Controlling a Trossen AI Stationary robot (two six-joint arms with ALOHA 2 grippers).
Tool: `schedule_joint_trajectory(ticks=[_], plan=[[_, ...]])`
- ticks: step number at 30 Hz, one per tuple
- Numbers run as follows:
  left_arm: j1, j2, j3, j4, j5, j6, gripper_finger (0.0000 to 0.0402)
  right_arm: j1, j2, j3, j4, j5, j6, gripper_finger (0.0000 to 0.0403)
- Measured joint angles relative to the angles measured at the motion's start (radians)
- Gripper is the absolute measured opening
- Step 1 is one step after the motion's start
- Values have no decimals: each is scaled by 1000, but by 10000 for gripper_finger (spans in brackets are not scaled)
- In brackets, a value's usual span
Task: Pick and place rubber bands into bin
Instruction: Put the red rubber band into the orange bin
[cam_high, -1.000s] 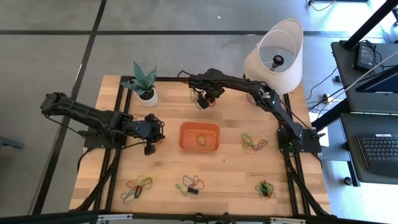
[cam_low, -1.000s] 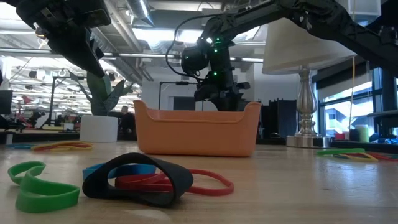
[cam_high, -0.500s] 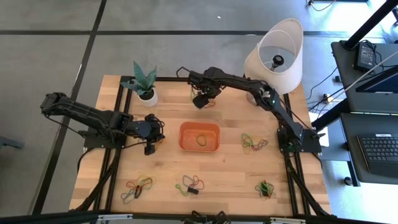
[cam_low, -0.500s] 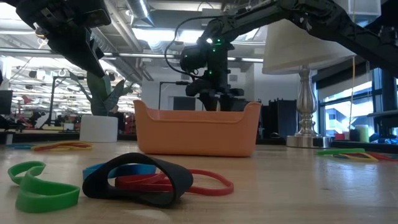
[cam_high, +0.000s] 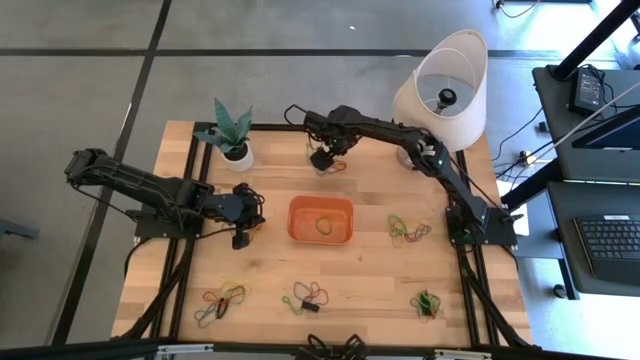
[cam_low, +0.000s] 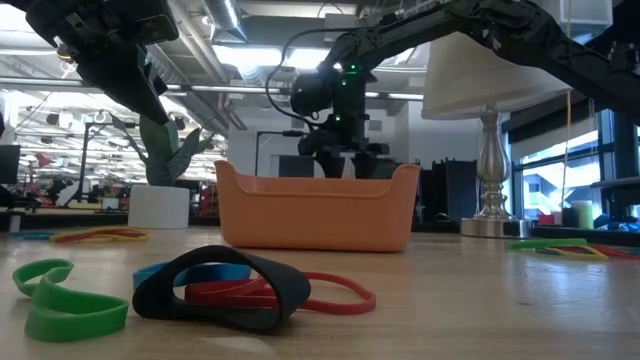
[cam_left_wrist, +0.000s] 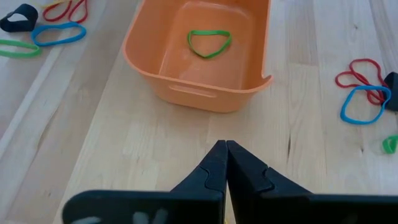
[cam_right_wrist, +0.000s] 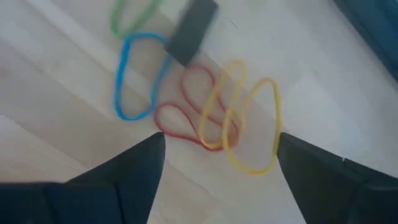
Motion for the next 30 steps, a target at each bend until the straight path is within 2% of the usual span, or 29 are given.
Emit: schedule_joint_trajectory(ticks=[5,6,7,10,11,12,13,15,16,17,19,20,23,24,26,27,29,30], plan=[[0,0,0,0,-4,1,2,0,0,0,118,-271,-77,308],[0,0,0,0,-6,1,2,1,0,0,130,-272,-79,308],[0,0,0,0,-6,2,2,3,0,0,125,-200,-58,307],[0,0,0,0,-6,2,5,11,0,0,-21,137,72,298],[0,0,0,0,-6,1,5,10,0,0,-60,177,62,294],[0,0,0,0,-6,1,5,7,0,0,-60,164,25,290],[0,0,0,0,-6,2,5,6,0,0,-52,106,-23,285],[0,0,0,0,-7,2,4,8,1,0,-16,-99,-100,278],[0,0,0,0,-13,2,4,10,2,0,23,-155,-111,276],[0,0,0,0,-24,2,3,14,2,0,50,-142,-87,273],[1,0,0,0,-39,2,2,17,2,0,42,9,39,268],[1,0,0,0,-41,2,2,20,2,0,35,30,49,266],[1,0,0,0,-33,2,4,20,2,1,125,-172,-86,261],[1,0,0,0,-28,2,4,27,2,1,121,-137,-61,260],[1,0,0,0,-28,2,3,41,1,0,49,24,63,257],[1,0,0,0,-28,-1,2,39,2,-2,34,12,40,256],[1,0,0,0,-28,-13,1,25,2,-1,79,-158,-86,252],[1,0,0,0,-28,-13,2,24,1,1,73,-126,-74,250]])
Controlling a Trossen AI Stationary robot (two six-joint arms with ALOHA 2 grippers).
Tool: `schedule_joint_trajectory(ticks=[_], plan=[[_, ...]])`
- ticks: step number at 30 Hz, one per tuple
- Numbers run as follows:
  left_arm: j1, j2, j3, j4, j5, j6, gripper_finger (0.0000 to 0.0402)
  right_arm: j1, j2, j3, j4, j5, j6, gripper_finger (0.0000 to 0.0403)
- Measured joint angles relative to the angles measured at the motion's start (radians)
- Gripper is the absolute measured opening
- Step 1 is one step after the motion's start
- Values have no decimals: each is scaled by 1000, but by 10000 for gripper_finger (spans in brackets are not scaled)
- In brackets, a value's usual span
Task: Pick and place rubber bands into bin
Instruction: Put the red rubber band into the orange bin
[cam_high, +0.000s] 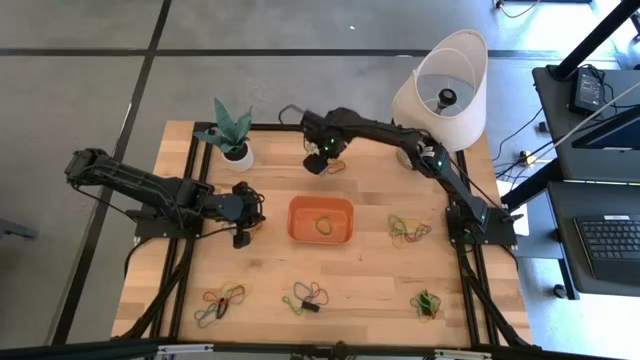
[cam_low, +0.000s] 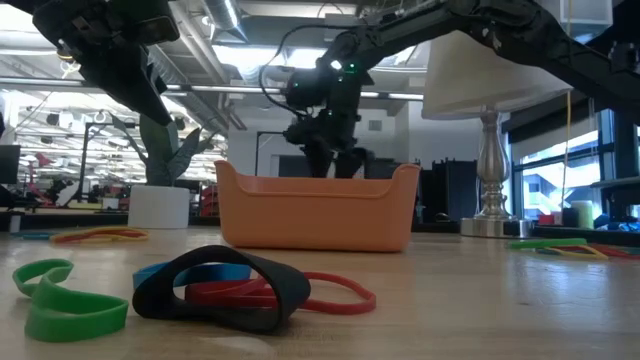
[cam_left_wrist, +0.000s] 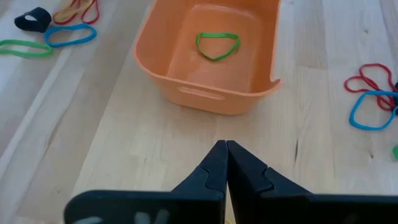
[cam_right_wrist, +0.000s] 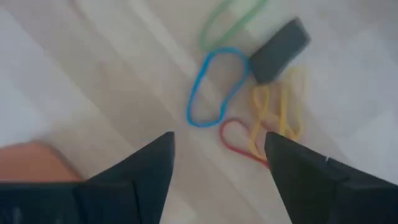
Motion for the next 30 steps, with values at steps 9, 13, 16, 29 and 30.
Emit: schedule_joint_trajectory(ticks=[9,13,16,29,30], plan=[[0,0,0,0,2,-3,2,0,-1,0,-45,135,185,211],[0,0,0,0,3,-29,2,-5,-1,-1,-129,119,154,189],[0,0,0,1,3,-21,5,-1,8,-1,-165,115,219,175],[0,0,0,0,3,-21,5,-1,41,-122,-107,89,306,159],[0,0,0,0,3,-21,5,1,40,-141,-97,89,306,159]])
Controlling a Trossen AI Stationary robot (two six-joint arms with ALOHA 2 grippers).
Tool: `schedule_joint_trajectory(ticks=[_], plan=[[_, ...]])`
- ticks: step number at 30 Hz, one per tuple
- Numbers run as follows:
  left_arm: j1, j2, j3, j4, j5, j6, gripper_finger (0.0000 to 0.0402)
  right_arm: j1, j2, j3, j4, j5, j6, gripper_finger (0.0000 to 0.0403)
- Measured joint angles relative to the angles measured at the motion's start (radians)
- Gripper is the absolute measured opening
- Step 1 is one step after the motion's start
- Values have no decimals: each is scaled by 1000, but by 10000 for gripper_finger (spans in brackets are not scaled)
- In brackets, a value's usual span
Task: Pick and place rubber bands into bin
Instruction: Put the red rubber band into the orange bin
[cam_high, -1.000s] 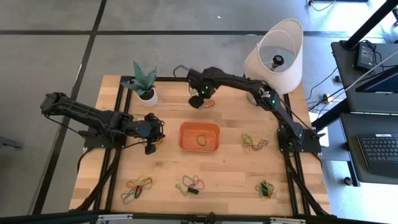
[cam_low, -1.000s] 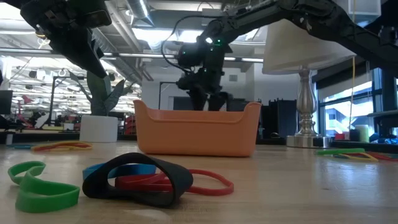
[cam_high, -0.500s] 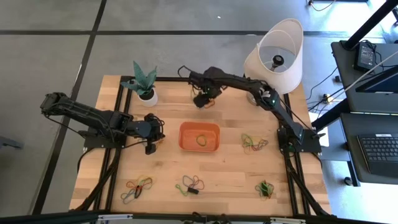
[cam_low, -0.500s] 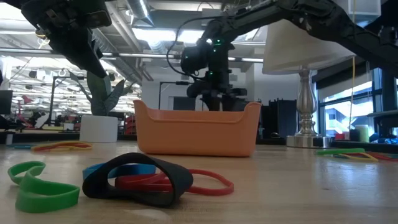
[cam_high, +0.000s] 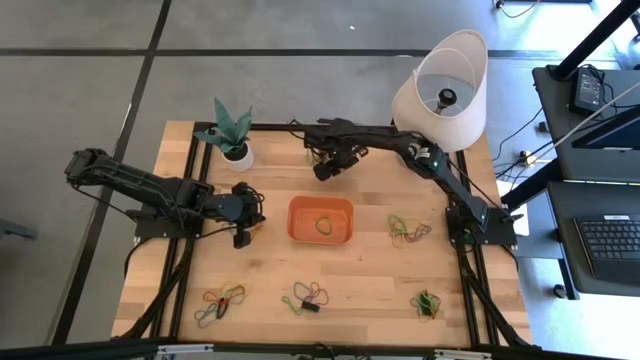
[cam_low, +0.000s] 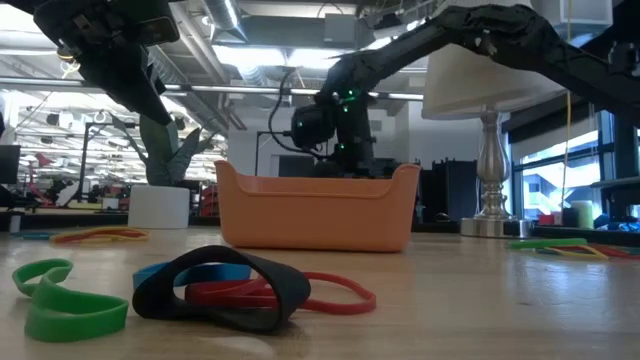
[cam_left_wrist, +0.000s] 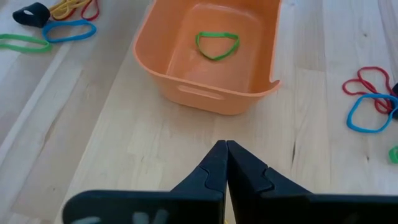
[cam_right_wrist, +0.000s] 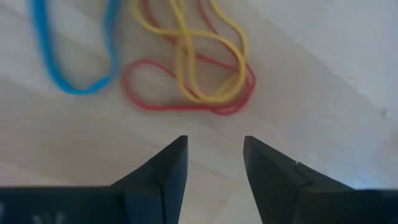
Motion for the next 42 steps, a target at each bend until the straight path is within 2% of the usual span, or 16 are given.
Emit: schedule_joint_trajectory(ticks=[4,29,38,42], plan=[[0,0,0,1,0,0,3,11,0,-44,56,6,23,158],[0,0,0,0,0,18,4,30,-30,-52,198,12,108,158],[0,0,0,0,0,18,5,42,-42,-184,294,24,152,158],[0,0,0,0,0,19,4,55,-41,-194,298,32,144,158]])
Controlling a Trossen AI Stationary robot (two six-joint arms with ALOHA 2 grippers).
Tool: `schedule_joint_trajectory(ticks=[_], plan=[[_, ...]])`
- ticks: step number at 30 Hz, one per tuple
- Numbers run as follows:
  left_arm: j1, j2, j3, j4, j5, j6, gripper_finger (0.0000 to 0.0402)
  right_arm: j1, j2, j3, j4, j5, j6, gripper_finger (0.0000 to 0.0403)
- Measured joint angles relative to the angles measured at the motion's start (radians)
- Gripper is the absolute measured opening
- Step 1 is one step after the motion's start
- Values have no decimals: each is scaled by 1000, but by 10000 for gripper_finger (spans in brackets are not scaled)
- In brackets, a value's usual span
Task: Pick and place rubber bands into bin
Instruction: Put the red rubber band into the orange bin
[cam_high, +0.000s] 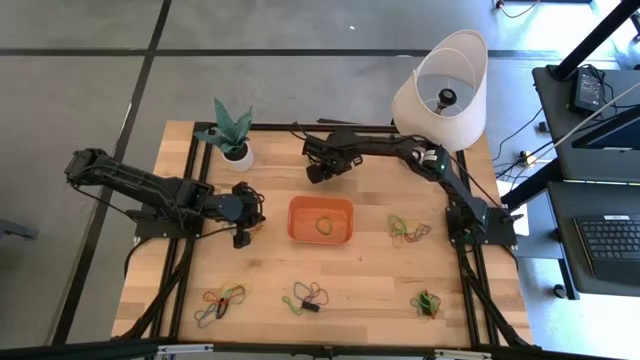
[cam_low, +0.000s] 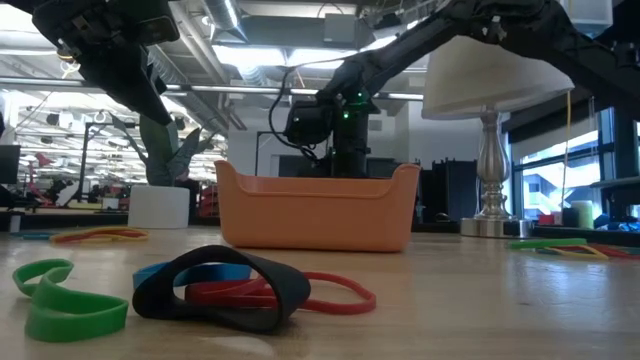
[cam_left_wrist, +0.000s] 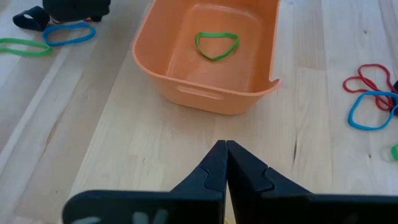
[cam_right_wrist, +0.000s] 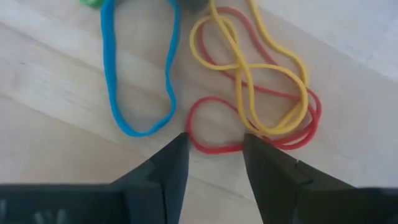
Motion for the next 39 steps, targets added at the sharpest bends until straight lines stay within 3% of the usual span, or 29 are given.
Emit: schedule_joint_trajectory(ticks=[6,14,20,27,34,39], plan=[[0,0,0,0,0,0,2,11,6,20,-8,1,-47,133],[0,0,0,0,0,0,3,13,6,19,-11,-7,-78,10],[0,0,0,0,0,0,3,13,-17,17,-22,-20,-104,4],[0,0,0,0,-3,17,4,18,-130,13,-31,-34,-103,2],[0,0,0,0,-3,30,4,35,-241,14,-66,40,-97,2],[0,0,0,0,-3,30,5,54,-331,14,-85,156,-96,1]])
